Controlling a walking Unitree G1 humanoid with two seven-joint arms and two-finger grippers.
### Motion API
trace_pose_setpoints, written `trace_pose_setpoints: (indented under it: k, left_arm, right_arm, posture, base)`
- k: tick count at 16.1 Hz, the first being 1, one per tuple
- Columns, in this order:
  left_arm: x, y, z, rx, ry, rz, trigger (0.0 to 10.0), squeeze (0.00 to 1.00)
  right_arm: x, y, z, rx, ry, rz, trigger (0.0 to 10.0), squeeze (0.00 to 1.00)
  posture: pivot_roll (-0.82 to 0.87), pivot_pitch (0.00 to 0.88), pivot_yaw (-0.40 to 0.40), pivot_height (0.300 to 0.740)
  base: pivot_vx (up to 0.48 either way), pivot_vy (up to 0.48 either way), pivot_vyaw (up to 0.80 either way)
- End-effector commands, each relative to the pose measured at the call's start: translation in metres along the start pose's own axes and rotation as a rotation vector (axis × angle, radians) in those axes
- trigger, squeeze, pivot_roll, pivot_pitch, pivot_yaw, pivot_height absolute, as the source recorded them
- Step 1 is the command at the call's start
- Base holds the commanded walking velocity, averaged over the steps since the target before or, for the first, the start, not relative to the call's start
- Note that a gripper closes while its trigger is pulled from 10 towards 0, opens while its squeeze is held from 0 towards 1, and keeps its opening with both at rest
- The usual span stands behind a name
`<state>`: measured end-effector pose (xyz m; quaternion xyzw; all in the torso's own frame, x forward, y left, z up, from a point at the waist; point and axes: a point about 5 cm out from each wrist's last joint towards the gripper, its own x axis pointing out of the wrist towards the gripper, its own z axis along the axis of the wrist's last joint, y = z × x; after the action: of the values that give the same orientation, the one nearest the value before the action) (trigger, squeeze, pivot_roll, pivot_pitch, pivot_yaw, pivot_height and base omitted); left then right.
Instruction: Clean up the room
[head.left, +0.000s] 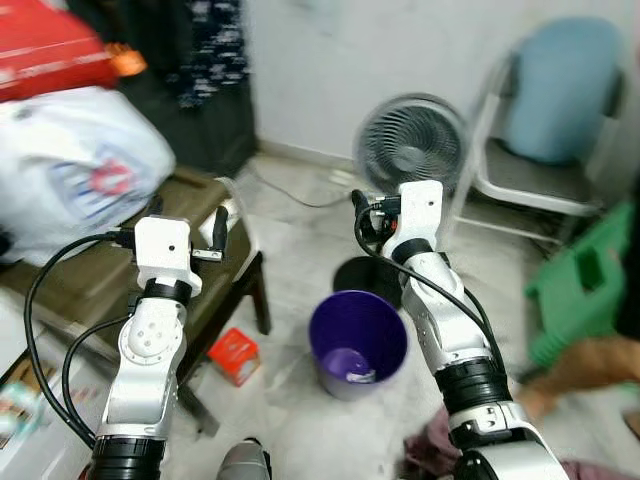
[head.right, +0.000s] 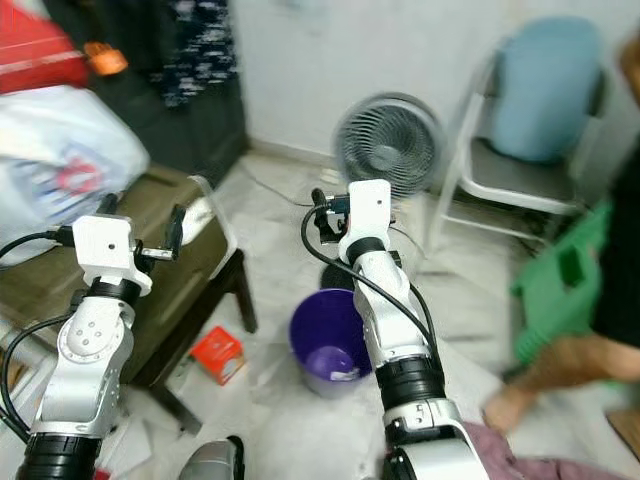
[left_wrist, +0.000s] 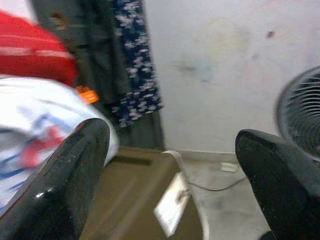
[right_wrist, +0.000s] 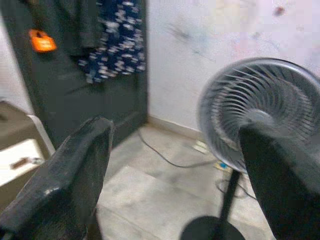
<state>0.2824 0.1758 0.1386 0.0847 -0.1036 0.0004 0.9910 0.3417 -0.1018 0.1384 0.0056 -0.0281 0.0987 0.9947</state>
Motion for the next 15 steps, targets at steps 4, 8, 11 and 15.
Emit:
trace_pose_setpoints:
  k: [4, 8, 11, 15]
  left_arm:
    - [0.0027, 0.0022, -0.0006, 0.002, -0.004, 0.027, 10.0, 0.00]
    - [0.0031, 0.0038, -0.0010, 0.012, -0.003, 0.044, 10.0, 0.00]
    - [0.0028, 0.0074, -0.0008, 0.028, -0.007, 0.088, 10.0, 0.00]
    - [0.0043, 0.0099, -0.0024, 0.039, 0.004, 0.111, 10.0, 0.00]
  right_arm:
    - [0.0039, 0.0063, 0.0064, -0.022, -0.041, 0.053, 10.0, 0.00]
    - [0.0036, 0.0069, 0.0069, -0.027, -0.053, 0.060, 10.0, 0.00]
    - [0.0032, 0.0068, 0.0066, -0.026, -0.058, 0.059, 10.0, 0.00]
    - [0.0040, 0.0074, 0.0071, -0.031, -0.064, 0.062, 10.0, 0.00]
  posture:
    - [0.08, 0.000, -0.019, 0.740]
    - [0.07, 0.000, -0.013, 0.740]
    - [0.07, 0.000, -0.013, 0.740]
    - [0.07, 0.000, -0.016, 0.740]
  base:
    - [0.000, 0.000, 0.80]
    - [0.000, 0.000, 0.80]
    - [0.000, 0.000, 0.80]
    - [0.000, 0.000, 0.80]
